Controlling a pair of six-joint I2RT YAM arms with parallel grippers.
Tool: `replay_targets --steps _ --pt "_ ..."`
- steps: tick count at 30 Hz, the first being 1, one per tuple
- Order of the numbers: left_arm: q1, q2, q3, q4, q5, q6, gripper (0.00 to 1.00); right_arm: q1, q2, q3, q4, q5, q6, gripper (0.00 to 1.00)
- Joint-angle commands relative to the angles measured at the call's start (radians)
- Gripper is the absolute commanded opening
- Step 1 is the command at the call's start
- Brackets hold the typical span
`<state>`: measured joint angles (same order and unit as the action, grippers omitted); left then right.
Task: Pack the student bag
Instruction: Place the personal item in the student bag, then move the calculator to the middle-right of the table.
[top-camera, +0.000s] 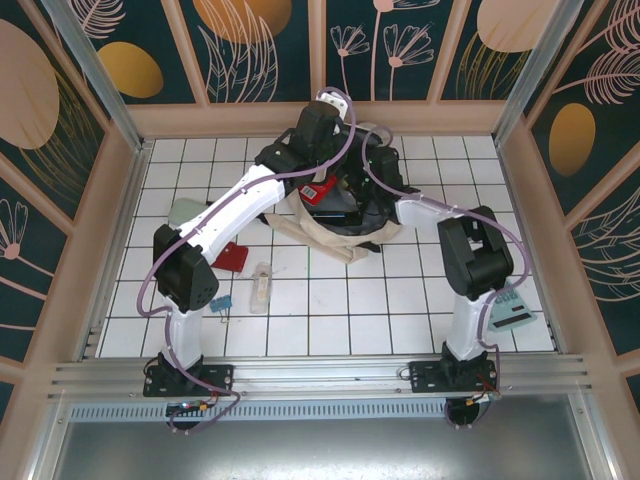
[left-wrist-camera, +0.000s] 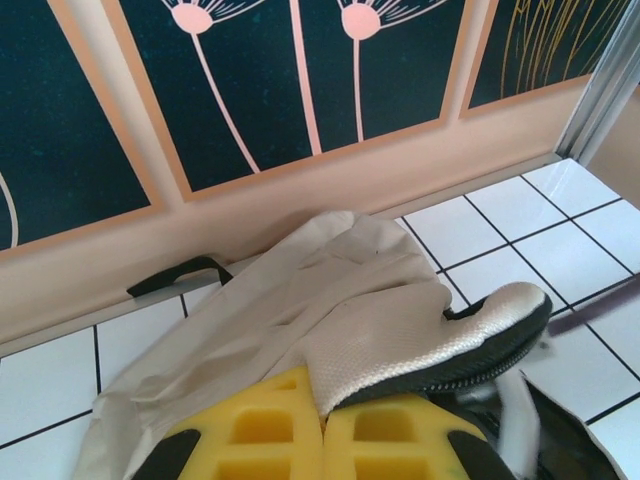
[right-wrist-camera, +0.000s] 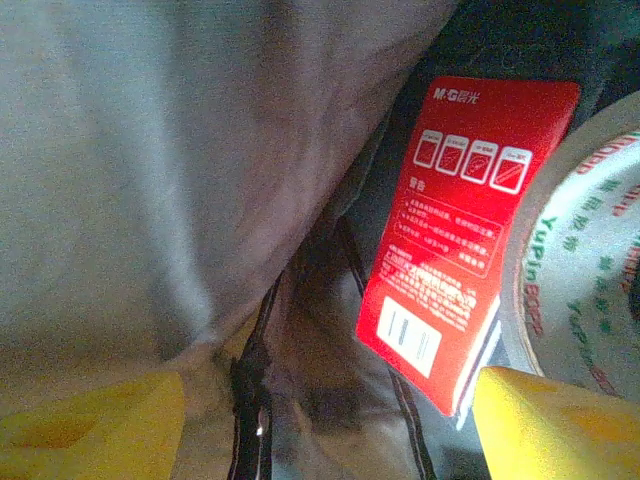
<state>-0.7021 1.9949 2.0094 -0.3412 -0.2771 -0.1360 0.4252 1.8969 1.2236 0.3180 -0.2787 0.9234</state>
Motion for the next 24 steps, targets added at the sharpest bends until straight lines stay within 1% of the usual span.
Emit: replay_targets --steps 1,3,5,7,10,11,12,14,17,21,24 --pt "0.003 0.003 0.058 0.061 -0.049 -0.002 0.0 0.021 -0.116 -0.051 -0.033 0.045 -0.094 0.77" --pt "0.003 0.008 0.066 0.057 -0.056 -0.003 0.0 0.026 -0.167 -0.086 -0.056 0.059 -0.114 0.81" --pt "0.003 0.011 0.068 0.054 -0.058 -0.005 0.0 0.027 -0.217 -0.133 -0.067 0.062 -0.141 0.82" --pt "0.003 0.014 0.066 0.055 -0.064 -0.005 0.0 0.03 -0.264 -0.17 -0.101 0.068 -0.163 0.86" --pt "0.003 0.014 0.061 0.056 -0.074 -0.003 0.0 0.031 -0.335 -0.239 -0.118 0.064 -0.186 0.88" --pt "0.003 0.016 0.061 0.056 -0.08 -0.002 0.0 0.034 -0.36 -0.262 -0.124 0.064 -0.197 0.91" --pt "0.004 0.015 0.061 0.056 -0.082 -0.001 0.0 0.039 -0.389 -0.289 -0.133 0.064 -0.214 0.96" --pt "0.004 0.019 0.06 0.054 -0.091 0.005 0.0 0.06 -0.442 -0.332 -0.161 0.086 -0.251 0.98" --pt "0.005 0.021 0.063 0.054 -0.11 0.016 0.0 0.101 -0.535 -0.412 -0.183 0.13 -0.307 0.99" --pt "0.005 0.021 0.067 0.054 -0.117 0.022 0.0 0.162 -0.653 -0.495 -0.203 0.219 -0.375 0.99" --pt "0.005 0.017 0.058 0.053 -0.11 0.017 0.0 0.168 -0.693 -0.528 -0.202 0.252 -0.41 0.99"
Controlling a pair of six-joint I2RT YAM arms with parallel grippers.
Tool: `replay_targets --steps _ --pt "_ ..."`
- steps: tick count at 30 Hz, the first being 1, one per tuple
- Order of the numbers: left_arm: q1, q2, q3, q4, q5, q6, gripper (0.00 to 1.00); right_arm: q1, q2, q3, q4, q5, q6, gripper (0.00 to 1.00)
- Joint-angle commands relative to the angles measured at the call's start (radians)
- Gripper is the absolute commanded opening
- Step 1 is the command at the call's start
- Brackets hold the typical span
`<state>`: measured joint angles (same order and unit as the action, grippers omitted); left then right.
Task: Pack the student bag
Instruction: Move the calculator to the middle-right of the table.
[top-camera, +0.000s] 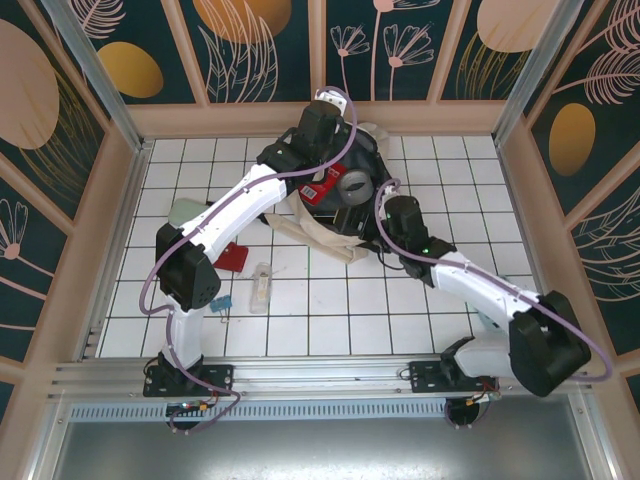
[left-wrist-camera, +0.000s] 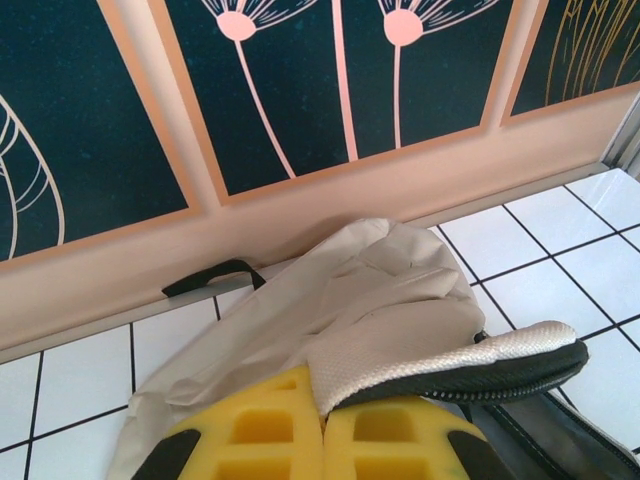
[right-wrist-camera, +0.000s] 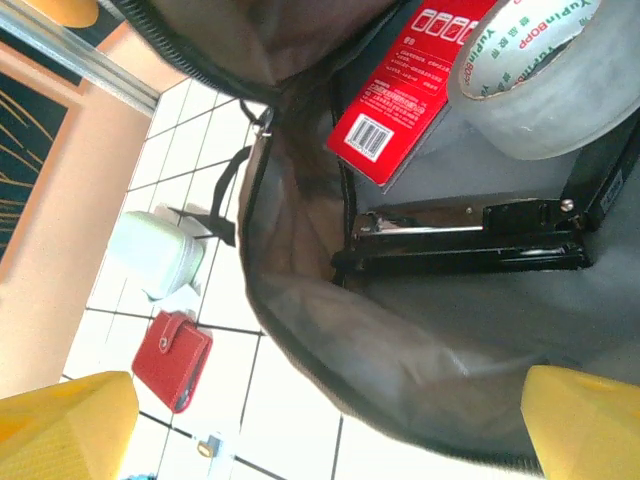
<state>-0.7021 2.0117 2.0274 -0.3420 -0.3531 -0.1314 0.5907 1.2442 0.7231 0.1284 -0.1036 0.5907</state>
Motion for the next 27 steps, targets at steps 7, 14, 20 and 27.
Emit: replay_targets --steps 7,14,20,27 --pt "0.005 -0.018 -0.005 0.054 -0.016 -0.004 0.0 -0.016 -0.012 0.035 -0.005 0.238 -0.223 0.99" --pt "0.005 -0.053 -0.053 0.06 -0.011 0.014 0.0 -0.166 0.009 0.097 0.172 0.032 -0.424 0.99" --pt "0.005 -0.104 -0.126 0.103 0.02 0.035 0.0 -0.233 0.079 0.182 0.254 -0.219 -0.529 0.99" --pt "0.005 -0.113 -0.128 0.097 0.038 0.036 0.0 -0.235 0.204 0.317 0.198 -0.261 -0.628 0.81"
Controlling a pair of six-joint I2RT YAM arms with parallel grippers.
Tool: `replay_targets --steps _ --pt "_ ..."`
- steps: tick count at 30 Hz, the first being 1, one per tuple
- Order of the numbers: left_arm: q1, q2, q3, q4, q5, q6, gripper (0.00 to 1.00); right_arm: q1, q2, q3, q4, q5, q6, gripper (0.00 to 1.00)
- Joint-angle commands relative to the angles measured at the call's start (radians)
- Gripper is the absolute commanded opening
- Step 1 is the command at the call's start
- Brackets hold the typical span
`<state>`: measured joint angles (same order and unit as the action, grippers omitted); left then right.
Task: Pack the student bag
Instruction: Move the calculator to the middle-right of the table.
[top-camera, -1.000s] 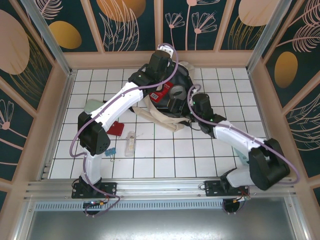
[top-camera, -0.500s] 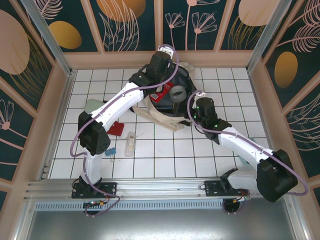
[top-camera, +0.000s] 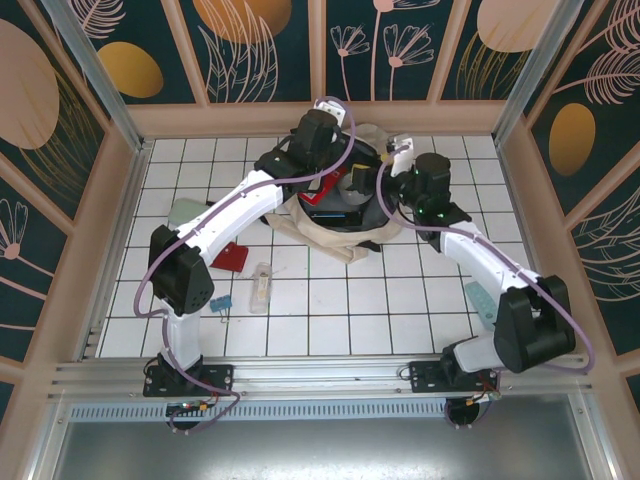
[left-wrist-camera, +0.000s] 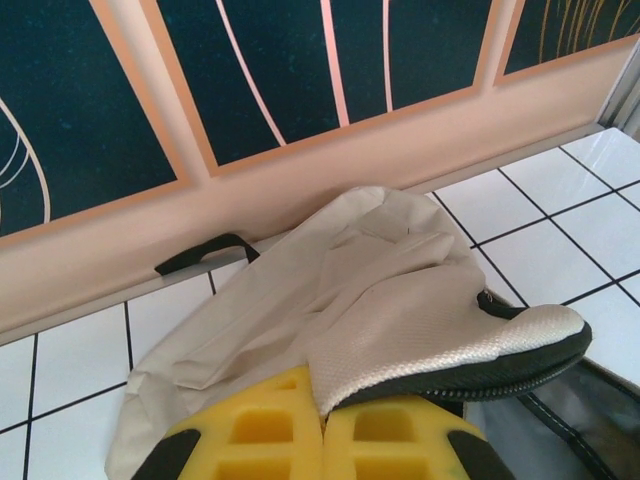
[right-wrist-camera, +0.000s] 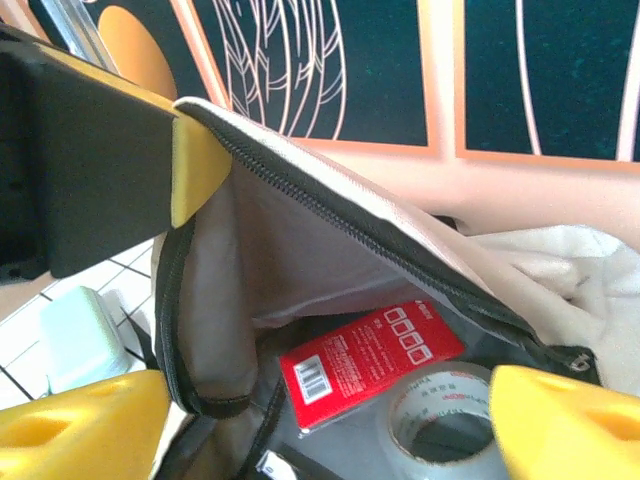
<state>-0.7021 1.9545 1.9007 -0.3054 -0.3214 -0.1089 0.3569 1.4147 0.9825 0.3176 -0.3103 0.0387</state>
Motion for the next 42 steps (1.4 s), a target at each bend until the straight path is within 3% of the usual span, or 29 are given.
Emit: replay_targets --steps 1,5,9,15,17,19,24,33,36,42 --pt "0.004 -0.056 -0.001 0.058 0.007 0.015 0.0 -0.001 0.041 0.069 0.005 -0.04 -0.083 0.8" --pt "0.004 -0.056 -0.002 0.057 0.008 0.017 0.0 -0.002 0.07 0.12 -0.017 0.015 -0.123 0.8" --pt "0.005 -0.054 0.005 0.056 -0.005 0.015 0.0 -0.005 0.086 0.147 -0.065 0.052 -0.058 0.75" --pt "0.005 -0.054 0.0 0.076 0.005 0.017 0.0 -0.005 -0.04 0.034 -0.134 0.307 0.233 0.79" --pt "0.004 -0.054 0.0 0.084 0.018 0.017 0.0 -0.017 -0.112 -0.027 -0.176 0.397 0.33 0.86" --pt "0.005 -0.05 0.0 0.092 0.029 0.02 0.0 -0.039 -0.184 -0.066 -0.268 0.501 0.438 0.99" --pt "0.004 -0.055 -0.02 0.121 0.054 0.025 0.0 -0.172 -0.345 -0.154 -0.515 0.566 0.693 0.99" --pt "0.005 -0.063 -0.071 0.168 0.101 0.02 0.0 -0.498 -0.486 -0.222 -0.903 0.582 0.941 0.99" --pt "0.006 -0.069 -0.092 0.184 0.098 0.023 0.0 -0.613 -0.49 -0.227 -1.022 0.563 0.967 0.99" --pt "0.005 -0.066 -0.096 0.192 0.097 0.034 0.0 -0.75 -0.523 -0.281 -1.152 0.579 0.969 0.99"
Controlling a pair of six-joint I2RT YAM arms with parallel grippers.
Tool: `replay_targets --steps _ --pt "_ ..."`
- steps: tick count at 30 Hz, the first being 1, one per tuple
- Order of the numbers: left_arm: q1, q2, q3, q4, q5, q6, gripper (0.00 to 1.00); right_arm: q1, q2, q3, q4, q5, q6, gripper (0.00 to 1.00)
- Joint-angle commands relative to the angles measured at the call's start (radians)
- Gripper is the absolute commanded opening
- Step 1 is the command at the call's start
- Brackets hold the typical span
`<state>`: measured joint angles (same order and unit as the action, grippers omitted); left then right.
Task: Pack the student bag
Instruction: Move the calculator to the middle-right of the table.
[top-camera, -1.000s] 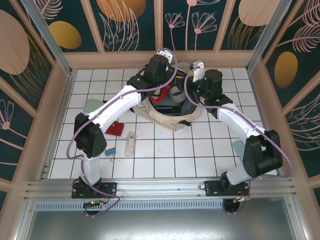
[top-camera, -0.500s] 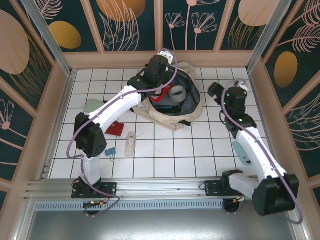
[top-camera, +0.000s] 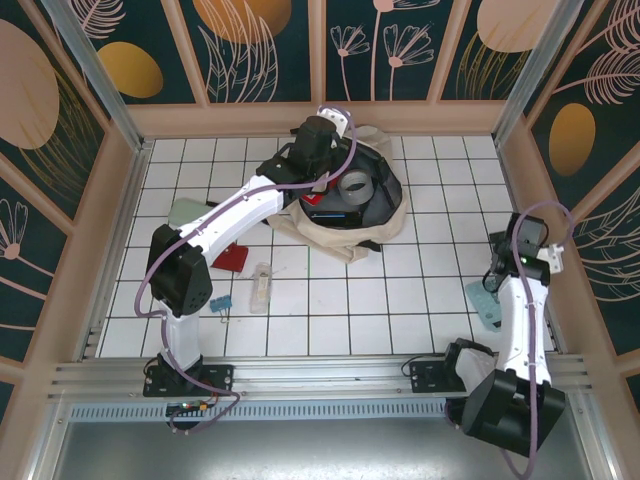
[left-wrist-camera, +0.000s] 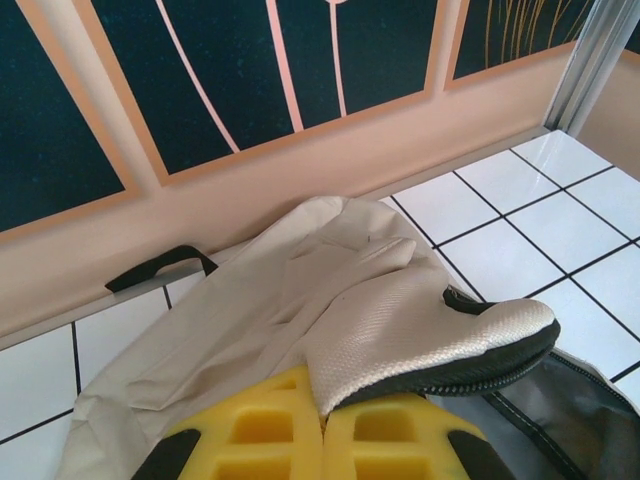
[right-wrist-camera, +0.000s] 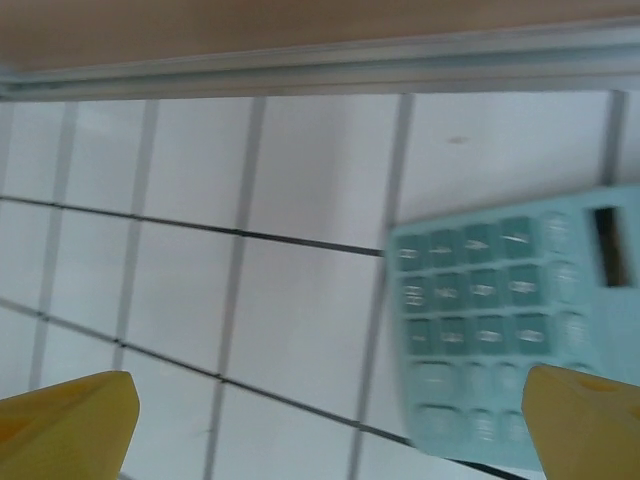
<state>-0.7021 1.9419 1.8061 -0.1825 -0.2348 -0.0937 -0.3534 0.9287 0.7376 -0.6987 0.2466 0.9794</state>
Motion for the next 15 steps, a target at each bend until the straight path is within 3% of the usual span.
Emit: replay_targets --steps 1,5,10,15 --pt "0.005 -0.052 -0.001 0.071 0.014 0.02 0.0 -0.075 -0.053 -0.052 -0.147 0.025 0.027 0.99" --pt "0.004 -0.044 -0.005 0.072 0.011 0.024 0.0 -0.202 -0.097 -0.109 -0.153 -0.019 0.009 0.99" --pt "0.005 -0.047 -0.014 0.077 0.009 0.027 0.0 -0.269 -0.087 -0.155 -0.117 -0.053 -0.007 0.98" --pt "0.005 -0.055 -0.025 0.083 0.008 0.03 0.0 -0.308 -0.1 -0.229 -0.027 -0.095 -0.019 0.84"
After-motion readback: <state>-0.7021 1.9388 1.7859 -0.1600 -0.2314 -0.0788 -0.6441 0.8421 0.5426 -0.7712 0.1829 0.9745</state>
